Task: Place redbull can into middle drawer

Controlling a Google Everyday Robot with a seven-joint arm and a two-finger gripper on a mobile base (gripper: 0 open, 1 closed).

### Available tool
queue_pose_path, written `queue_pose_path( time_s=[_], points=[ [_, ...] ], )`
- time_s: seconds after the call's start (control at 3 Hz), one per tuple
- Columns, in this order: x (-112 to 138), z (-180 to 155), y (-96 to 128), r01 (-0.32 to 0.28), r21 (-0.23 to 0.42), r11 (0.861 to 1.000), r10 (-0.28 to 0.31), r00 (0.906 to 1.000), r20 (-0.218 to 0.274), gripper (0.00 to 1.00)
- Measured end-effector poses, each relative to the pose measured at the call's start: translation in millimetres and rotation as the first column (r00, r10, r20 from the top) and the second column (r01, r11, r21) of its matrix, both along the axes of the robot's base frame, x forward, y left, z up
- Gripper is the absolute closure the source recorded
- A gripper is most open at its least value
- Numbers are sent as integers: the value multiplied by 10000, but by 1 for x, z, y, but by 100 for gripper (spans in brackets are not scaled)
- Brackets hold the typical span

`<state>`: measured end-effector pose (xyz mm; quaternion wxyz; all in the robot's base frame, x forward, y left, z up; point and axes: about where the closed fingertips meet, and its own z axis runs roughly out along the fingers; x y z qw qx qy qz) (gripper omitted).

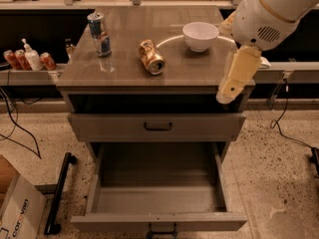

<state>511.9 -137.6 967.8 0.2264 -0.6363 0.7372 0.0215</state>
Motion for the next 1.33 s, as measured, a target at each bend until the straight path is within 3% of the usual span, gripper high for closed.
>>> queue_pose_path(
  time_s=[0.33, 0.67, 1.0, 1.33],
  points=[
    [0, 0, 0, 0, 0, 10000, 0, 10000, 0, 0],
    [9, -4, 8, 330, 454, 9984, -340, 9992, 212, 0],
    [46, -7, 37, 782, 1680, 9827, -925, 9926, 792, 0],
    [83, -7, 63, 690, 2404, 9682, -982, 9889, 1117, 0]
  ],
)
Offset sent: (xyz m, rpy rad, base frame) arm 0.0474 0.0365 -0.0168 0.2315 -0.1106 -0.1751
